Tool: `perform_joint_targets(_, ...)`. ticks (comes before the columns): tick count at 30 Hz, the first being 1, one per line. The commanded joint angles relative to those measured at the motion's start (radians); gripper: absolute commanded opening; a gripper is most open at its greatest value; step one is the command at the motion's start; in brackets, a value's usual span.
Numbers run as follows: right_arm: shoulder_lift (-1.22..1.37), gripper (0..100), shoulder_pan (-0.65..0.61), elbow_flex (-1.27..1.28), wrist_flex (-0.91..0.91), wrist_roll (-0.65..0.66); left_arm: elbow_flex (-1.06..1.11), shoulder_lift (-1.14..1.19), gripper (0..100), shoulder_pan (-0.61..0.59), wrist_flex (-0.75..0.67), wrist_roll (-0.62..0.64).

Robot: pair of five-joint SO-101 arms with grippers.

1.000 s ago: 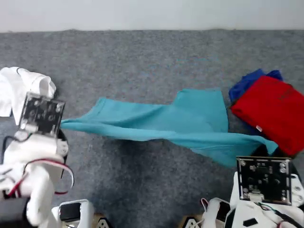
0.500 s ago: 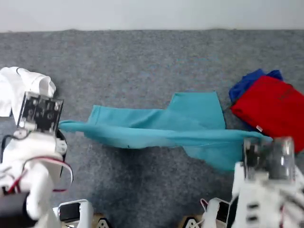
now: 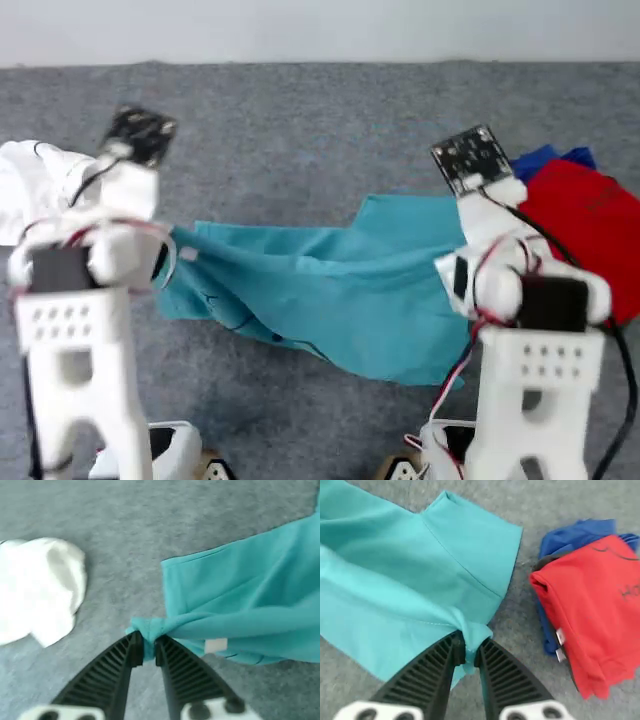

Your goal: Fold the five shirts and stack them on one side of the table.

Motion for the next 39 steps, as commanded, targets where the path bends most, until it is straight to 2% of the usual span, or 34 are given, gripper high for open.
perform_joint_targets(1,0.068,0.8,-0.007,0.029,-0.114,-0.006,0.001,0.147,1,0.071,-0.106,-0.008)
perform_joint_targets(11,0.277,0.8,-0.007,0.054,-0.387,-0.006,-0.005,0.460,1,0.078,-0.336,-0.003)
perform_joint_targets(18,0.461,0.8,-0.007,0.052,-0.541,-0.012,-0.004,0.494,1,0.017,-0.408,-0.003)
perform_joint_targets(24,0.595,0.8,-0.005,0.048,-0.691,-0.012,0.001,0.496,2,0.032,-0.466,-0.002)
perform_joint_targets(31,0.751,0.8,-0.005,-0.132,-0.705,-0.021,0.001,0.529,2,0.054,-0.466,-0.006)
perform_joint_targets(36,0.868,0.9,-0.001,-0.247,-0.705,-0.143,-0.008,0.640,2,0.054,-0.468,-0.006)
perform_joint_targets(39,0.918,2.6,-0.004,-0.292,-0.693,-0.160,-0.058,0.697,2,0.052,-0.460,-0.002)
